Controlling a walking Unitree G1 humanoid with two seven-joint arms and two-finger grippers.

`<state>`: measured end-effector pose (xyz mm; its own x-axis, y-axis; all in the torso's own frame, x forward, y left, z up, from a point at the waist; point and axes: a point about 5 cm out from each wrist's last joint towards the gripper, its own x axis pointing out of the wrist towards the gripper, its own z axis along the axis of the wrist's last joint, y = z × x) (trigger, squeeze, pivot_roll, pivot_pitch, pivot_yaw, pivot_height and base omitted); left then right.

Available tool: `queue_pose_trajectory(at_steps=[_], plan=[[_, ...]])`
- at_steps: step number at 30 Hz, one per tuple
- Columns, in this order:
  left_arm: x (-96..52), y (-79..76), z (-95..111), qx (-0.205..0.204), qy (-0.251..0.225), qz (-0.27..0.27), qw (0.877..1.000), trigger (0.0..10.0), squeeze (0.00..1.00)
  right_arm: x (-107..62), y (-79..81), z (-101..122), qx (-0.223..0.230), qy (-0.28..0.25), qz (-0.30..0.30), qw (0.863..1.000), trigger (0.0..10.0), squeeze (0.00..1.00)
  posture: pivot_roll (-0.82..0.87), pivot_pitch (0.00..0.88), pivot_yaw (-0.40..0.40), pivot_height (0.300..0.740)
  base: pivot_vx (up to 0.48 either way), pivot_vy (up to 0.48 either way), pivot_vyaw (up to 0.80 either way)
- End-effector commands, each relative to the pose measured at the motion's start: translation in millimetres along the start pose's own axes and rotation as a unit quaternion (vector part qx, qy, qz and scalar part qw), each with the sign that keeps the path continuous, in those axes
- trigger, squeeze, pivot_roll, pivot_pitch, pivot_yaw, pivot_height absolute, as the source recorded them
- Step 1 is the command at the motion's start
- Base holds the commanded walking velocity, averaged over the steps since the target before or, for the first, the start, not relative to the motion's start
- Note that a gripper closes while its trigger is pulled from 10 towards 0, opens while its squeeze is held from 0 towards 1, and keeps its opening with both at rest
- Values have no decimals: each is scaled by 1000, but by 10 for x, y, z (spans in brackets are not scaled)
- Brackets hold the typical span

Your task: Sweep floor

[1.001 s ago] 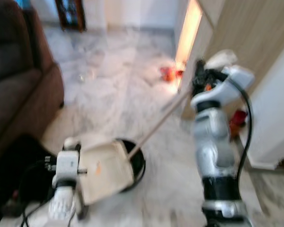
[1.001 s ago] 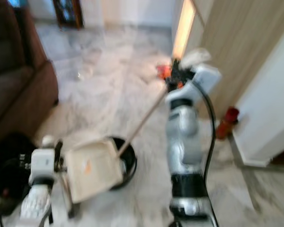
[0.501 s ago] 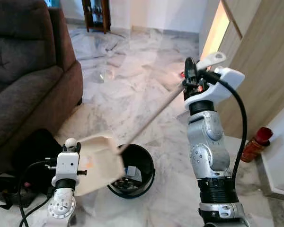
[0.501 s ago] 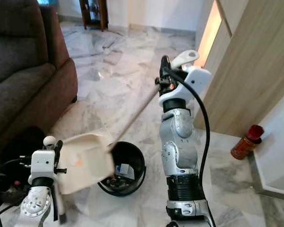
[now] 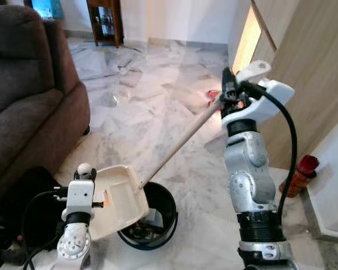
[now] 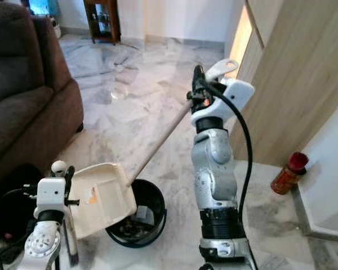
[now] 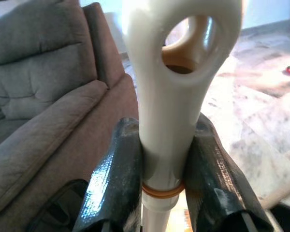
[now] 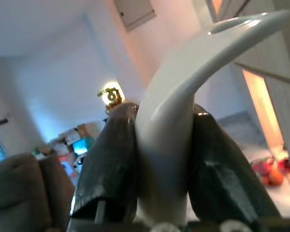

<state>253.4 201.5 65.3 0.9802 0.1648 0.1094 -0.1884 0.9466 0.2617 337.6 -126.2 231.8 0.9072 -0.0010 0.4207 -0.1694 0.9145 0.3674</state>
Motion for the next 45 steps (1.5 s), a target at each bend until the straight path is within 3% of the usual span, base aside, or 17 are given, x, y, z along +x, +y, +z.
queue_pose_trajectory(at_steps=[1, 10, 18, 25, 36, 45], plan=[[47, 30, 117, -2, -33, 1, 999, 10000, 0, 49, 231, 196, 12, -51, 41, 998, 10000, 0, 175, 40, -1, 740, 0, 0, 0], [50, 24, 116, -2, -33, -1, 999, 10000, 0, 14, 364, 208, -6, -63, 73, 995, 10000, 0, 178, 44, -1, 740, 0, 0, 0], [49, 23, 117, -2, -32, 0, 999, 10000, 0, -56, 578, 219, -30, -85, 119, 989, 10000, 0, 183, 46, -5, 740, 0, 0, 0], [41, 24, 117, -2, -31, 1, 1000, 10000, 0, -78, 635, 217, -58, -97, 117, 987, 10000, 0, 187, 54, -8, 740, 0, 0, 0], [52, 38, 119, -1, -31, 1, 1000, 10000, 0, -202, 896, 180, -122, -124, 191, 966, 10000, 0, 177, 74, -1, 740, 0, 0, 0], [53, 25, 123, -2, -31, -2, 1000, 10000, 0, -297, 1084, 172, -137, -141, 238, 951, 10000, 0, 173, 81, 2, 740, 0, 0, 0]])
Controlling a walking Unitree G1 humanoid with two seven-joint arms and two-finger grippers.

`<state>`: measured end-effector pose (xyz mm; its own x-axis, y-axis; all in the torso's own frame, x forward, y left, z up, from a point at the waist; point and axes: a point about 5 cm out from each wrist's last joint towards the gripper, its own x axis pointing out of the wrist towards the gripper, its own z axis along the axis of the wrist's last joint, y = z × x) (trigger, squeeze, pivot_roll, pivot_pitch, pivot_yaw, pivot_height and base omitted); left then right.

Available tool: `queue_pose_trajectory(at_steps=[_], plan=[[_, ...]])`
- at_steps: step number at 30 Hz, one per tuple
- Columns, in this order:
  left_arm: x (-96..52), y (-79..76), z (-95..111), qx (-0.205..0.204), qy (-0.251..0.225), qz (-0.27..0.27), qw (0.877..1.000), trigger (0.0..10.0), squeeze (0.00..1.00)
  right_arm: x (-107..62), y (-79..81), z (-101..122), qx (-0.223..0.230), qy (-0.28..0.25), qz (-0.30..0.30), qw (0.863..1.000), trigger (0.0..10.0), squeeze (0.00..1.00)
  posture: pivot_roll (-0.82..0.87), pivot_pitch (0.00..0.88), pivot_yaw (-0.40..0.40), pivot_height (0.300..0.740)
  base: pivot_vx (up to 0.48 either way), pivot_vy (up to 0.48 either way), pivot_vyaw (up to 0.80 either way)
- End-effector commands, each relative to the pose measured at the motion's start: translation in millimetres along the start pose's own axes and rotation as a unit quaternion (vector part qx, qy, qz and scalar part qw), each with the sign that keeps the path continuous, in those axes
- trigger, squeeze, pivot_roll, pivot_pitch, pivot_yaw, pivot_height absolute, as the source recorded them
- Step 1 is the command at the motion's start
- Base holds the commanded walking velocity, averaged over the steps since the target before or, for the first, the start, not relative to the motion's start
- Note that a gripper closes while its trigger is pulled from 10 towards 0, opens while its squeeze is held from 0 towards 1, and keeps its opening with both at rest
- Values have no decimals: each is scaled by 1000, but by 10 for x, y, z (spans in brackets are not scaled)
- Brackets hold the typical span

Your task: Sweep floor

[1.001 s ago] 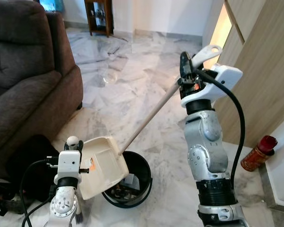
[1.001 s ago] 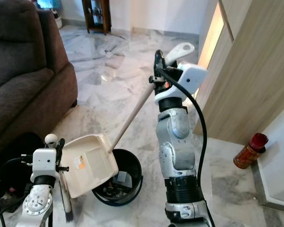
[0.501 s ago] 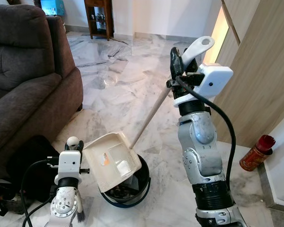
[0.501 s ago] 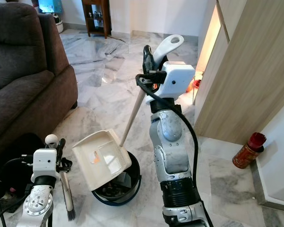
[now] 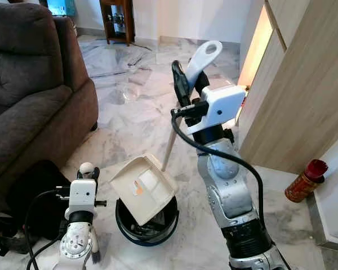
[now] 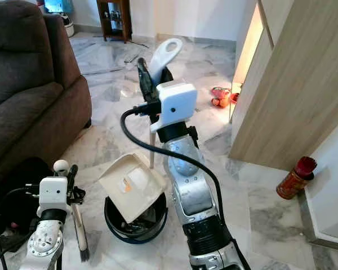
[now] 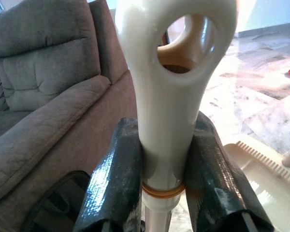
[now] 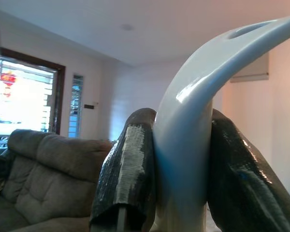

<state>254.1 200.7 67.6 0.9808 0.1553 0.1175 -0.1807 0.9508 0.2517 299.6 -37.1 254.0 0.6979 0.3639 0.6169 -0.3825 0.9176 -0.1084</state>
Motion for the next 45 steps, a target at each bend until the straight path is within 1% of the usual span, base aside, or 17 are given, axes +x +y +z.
queue_pose_trajectory(at_steps=[1, 6, 10, 15, 16, 21, 23, 28, 33, 35, 40, 41, 45], plan=[[46, 28, 99, 3, -26, 1, 1000, 10000, 0, 34, 61, 230, -6, -62, 14, 998, 10000, 0, 173, 81, 2, 740, 0, 0, 0], [39, 29, 98, 3, -26, 1, 1000, 10000, 0, 9, 161, 259, -9, -72, 30, 997, 10000, 0, 175, 78, 1, 740, 0, 0, 0], [33, 31, 95, 4, -26, -1, 1000, 10000, 0, -17, 286, 270, -29, -81, 64, 994, 10000, 0, 178, 70, 4, 740, 0, 0, 0], [26, 23, 95, 3, -27, -4, 1000, 10000, 0, -29, 330, 286, -41, -90, 78, 992, 10000, 0, 178, 63, 6, 740, 0, 0, 0], [25, 22, 94, 3, -27, -5, 1000, 10000, 0, -40, 362, 296, -51, -96, 91, 990, 10000, 0, 176, 60, 7, 740, 0, 0, 0], [27, 17, 97, 3, -28, -7, 1000, 10000, 0, -63, 416, 305, -53, -102, 105, 988, 10000, 0, 176, 59, 7, 740, 0, 0, 0], [25, 17, 97, 3, -28, -7, 1000, 10000, 0, -71, 448, 319, -43, -106, 106, 988, 10000, 0, 177, 55, 8, 740, 0, 0, 0], [25, 16, 103, 3, -29, -8, 1000, 10000, 0, -82, 479, 337, -18, -112, 90, 989, 10000, 0, 182, 59, 9, 740, 0, 0, 0], [26, 20, 104, 4, -29, -8, 1000, 10000, 0, -97, 527, 359, -15, -120, 93, 988, 10000, 0, 181, 64, 9, 740, 0, 0, 0], [24, 25, 103, 4, -28, -7, 1000, 10000, 0, -104, 558, 372, -20, -124, 101, 987, 10000, 0, 181, 68, 9, 740, 0, 0, 0], [24, 29, 104, 4, -28, -6, 1000, 10000, 0, -104, 555, 394, -39, -135, 104, 985, 10000, 0, 180, 69, 9, 740, 0, 0, 0], [25, 29, 107, 4, -29, -6, 1000, 10000, 0, -105, 554, 400, -50, -140, 107, 983, 10000, 0, 181, 68, 9, 740, 0, 0, 0], [27, 30, 107, 4, -29, -5, 1000, 10000, 0, -107, 556, 415, -68, -149, 110, 980, 10000, 0, 181, 70, 8, 740, 0, 0, 0]])
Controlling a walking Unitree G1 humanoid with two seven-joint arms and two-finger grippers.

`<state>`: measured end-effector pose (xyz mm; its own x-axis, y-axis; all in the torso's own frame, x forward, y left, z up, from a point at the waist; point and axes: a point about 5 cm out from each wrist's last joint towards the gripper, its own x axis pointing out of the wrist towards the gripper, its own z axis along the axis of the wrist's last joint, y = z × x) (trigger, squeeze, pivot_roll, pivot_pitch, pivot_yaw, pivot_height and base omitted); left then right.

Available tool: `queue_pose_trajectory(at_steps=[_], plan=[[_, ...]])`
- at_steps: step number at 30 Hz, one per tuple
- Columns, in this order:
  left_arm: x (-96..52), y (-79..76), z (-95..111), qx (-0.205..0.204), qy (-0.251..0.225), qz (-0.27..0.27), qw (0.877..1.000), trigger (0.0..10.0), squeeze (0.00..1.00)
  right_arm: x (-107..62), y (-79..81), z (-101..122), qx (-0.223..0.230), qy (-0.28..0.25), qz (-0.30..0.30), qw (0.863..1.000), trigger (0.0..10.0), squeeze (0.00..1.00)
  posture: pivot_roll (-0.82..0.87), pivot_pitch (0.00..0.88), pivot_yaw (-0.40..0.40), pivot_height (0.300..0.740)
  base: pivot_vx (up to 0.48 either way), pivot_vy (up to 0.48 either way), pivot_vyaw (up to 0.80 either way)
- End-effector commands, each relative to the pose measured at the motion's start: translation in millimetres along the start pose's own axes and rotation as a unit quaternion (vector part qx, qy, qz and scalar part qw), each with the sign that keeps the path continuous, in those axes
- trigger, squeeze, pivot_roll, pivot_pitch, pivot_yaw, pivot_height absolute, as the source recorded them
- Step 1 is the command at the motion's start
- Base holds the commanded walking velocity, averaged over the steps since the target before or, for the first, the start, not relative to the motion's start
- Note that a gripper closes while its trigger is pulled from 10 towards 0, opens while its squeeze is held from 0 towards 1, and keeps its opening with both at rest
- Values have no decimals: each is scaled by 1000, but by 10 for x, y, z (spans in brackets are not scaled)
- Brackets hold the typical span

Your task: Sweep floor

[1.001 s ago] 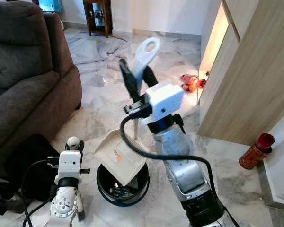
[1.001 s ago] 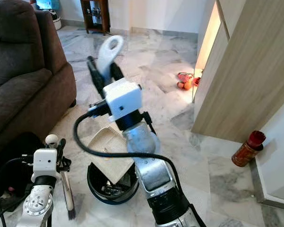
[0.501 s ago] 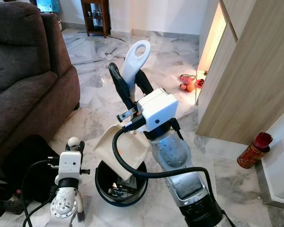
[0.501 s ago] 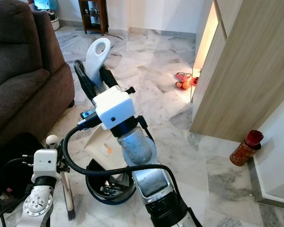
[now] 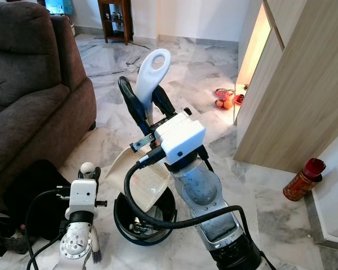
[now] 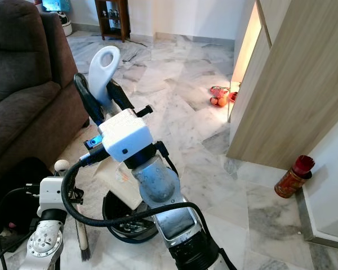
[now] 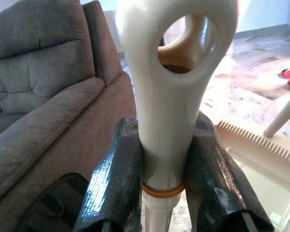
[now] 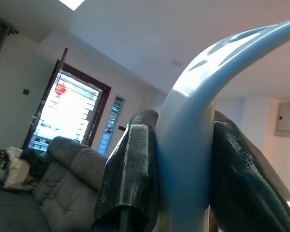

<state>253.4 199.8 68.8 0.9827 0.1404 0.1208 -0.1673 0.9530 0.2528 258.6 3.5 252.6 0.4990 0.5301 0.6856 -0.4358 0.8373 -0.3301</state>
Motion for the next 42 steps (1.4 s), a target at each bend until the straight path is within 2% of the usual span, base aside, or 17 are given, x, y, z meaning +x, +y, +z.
queue_pose_trajectory(at_steps=[1, 9, 13, 16, 29, 42], plan=[[34, 35, 92, 4, -25, 2, 1000, 10000, 0, 80, -14, 236, -22, -68, 2, 997, 10000, 0, 181, 70, 8, 740, 0, 0, 0], [36, 31, 95, 4, -25, 1, 1000, 10000, 0, 78, 14, 248, -50, -76, 17, 996, 10000, 0, 182, 70, 7, 740, 0, 0, 0], [39, 31, 90, 4, -25, 1, 1000, 10000, 0, 77, 16, 245, -44, -76, 15, 996, 10000, 0, 182, 71, 6, 740, 0, 0, 0], [41, 27, 83, 4, -24, 2, 1000, 10000, 0, 79, 5, 229, -22, -68, 6, 997, 10000, 0, 184, 76, 6, 740, 0, 0, 0], [42, 30, 85, 3, -24, 2, 1000, 10000, 0, 81, -37, 249, -70, -81, 8, 994, 10000, 0, 181, 78, 6, 740, 0, 0, 0], [52, 29, 93, 3, -25, 2, 1000, 10000, 0, 83, -29, 226, -71, -75, 10, 995, 10000, 0, 182, 83, 7, 740, 0, 0, 0]])
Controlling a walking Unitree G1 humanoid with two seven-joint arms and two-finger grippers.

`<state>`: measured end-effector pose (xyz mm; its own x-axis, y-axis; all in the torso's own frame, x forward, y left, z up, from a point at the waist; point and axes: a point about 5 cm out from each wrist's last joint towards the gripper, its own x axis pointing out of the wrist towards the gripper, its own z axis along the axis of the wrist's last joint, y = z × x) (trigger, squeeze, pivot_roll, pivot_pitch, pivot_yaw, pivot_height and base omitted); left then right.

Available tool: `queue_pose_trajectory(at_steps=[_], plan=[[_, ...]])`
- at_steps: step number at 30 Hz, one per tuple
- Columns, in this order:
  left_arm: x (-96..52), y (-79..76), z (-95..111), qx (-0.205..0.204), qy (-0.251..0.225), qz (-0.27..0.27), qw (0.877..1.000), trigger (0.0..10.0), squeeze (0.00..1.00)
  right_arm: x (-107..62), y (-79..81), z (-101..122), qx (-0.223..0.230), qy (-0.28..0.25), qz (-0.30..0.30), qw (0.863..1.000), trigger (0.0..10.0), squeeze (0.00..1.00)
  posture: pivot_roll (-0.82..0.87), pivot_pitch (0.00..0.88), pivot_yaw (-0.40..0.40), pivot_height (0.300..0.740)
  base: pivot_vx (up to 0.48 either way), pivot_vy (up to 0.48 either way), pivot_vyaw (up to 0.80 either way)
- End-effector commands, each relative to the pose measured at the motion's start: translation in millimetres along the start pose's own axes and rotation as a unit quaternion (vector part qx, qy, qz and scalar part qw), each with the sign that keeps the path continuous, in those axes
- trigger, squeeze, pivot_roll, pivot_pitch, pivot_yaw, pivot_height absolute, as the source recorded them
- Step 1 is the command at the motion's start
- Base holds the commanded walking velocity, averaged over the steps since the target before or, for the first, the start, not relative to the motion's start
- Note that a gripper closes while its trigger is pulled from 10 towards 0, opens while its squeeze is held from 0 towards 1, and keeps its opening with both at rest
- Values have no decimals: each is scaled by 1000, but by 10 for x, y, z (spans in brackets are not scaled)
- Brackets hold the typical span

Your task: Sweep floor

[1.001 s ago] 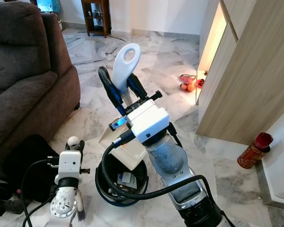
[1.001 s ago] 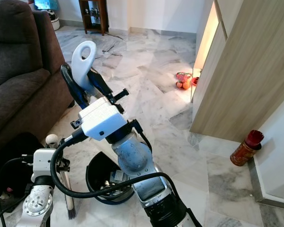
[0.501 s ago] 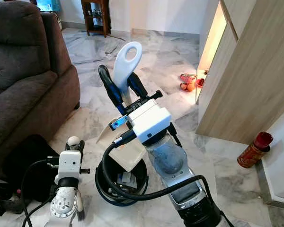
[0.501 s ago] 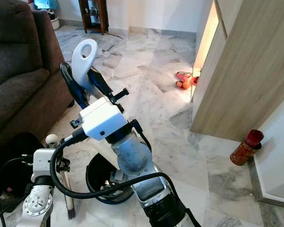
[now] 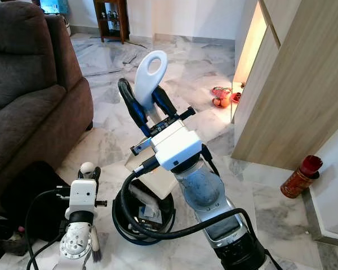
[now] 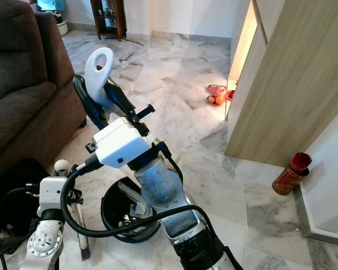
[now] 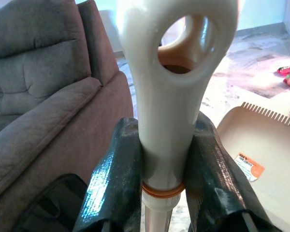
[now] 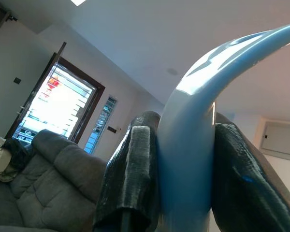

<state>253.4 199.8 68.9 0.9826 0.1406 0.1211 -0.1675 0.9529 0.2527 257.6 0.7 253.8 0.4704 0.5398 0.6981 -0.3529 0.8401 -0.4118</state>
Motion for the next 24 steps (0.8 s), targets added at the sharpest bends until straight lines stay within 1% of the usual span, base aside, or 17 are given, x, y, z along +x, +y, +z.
queue_pose_trajectory(at_steps=[1, 5, 6, 7, 8, 9, 11, 12, 13, 15, 16, 18, 20, 21, 22, 23, 24], plan=[[53, 28, 93, 3, -25, 2, 1000, 10000, 0, 100, -32, 198, -15, -59, 0, 998, 10000, 0, 180, 84, 7, 740, 0, 0, 0], [56, 26, 95, 3, -25, 2, 1000, 10000, 0, 98, -88, 179, -33, -57, -16, 998, 10000, 0, 177, 87, 5, 740, 0, 0, 0], [59, 22, 96, 3, -25, 2, 1000, 10000, 0, 98, -199, 158, -63, -54, -43, 996, 10000, 0, 175, 86, 5, 740, 0, 0, 0], [60, 22, 95, 2, -25, 3, 1000, 10000, 0, 98, -257, 146, -78, -52, -55, 994, 10000, 0, 173, 86, 5, 740, 0, 0, 0], [60, 22, 95, 2, -25, 3, 1000, 10000, 0, 98, -257, 146, -78, -52, -55, 994, 10000, 0, 173, 86, 5, 740, 0, 0, 0], [61, 21, 95, 2, -25, 2, 1000, 10000, 0, 93, -374, 117, -109, -46, -71, 990, 10000, 0, 170, 86, 5, 740, 0, 0, 0], [63, 19, 95, 2, -25, 2, 1000, 10000, 0, 68, -509, 63, -138, -32, -90, 986, 10000, 0, 170, 84, 5, 740, 0, 0, 0], [63, 17, 96, 1, -25, 2, 1000, 10000, 0, 32, -628, 0, -159, -15, -104, 982, 10000, 0, 170, 84, 5, 740, 0, 0, 0], [63, 17, 96, 1, -25, 2, 1000, 10000, 0, 32, -628, 0, -159, -15, -104, 982, 10000, 0, 170, 84, 5, 740, 0, 0, 0], [63, 15, 96, 1, -25, 2, 1000, 10000, 0, -20, -744, -72, -181, 5, -113, 977, 10000, 0, 170, 84, 4, 740, 0, 0, 0], [63, 15, 96, 1, -25, 2, 1000, 10000, 0, -20, -744, -72, -181, 5, -113, 977, 10000, 0, 170, 84, 4, 740, 0, 0, 0], [63, 14, 95, 0, -25, 2, 1000, 10000, 0, -86, -862, -149, -201, 29, -123, 972, 10000, 0, 168, 85, 5, 740, 0, 0, 0], [64, 15, 95, 0, -25, 2, 1000, 10000, 0, -105, -893, -173, -207, 35, -126, 970, 10000, 0, 168, 85, 5, 740, 0, 0, 0], [65, 15, 94, 0, -24, 2, 1000, 10000, 0, -173, -951, -249, -209, 55, -139, 967, 10000, 0, 163, 85, 6, 740, 0, 0, 0], [65, 15, 94, 0, -24, 2, 1000, 10000, 0, -173, -951, -249, -209, 55, -139, 967, 10000, 0, 163, 85, 6, 740, 0, 0, 0], [65, 9, 94, 0, -24, -1, 1000, 10000, 0, -285, -1011, -359, -211, 84, -148, 963, 10000, 0, 166, 84, 4, 740, 0, 0, 0], [65, 9, 94, 0, -24, -1, 1000, 10000, 0, -285, -1011, -359, -211, 84, -148, 963, 10000, 0, 166, 84, 4, 740, 0, 0, 0]])
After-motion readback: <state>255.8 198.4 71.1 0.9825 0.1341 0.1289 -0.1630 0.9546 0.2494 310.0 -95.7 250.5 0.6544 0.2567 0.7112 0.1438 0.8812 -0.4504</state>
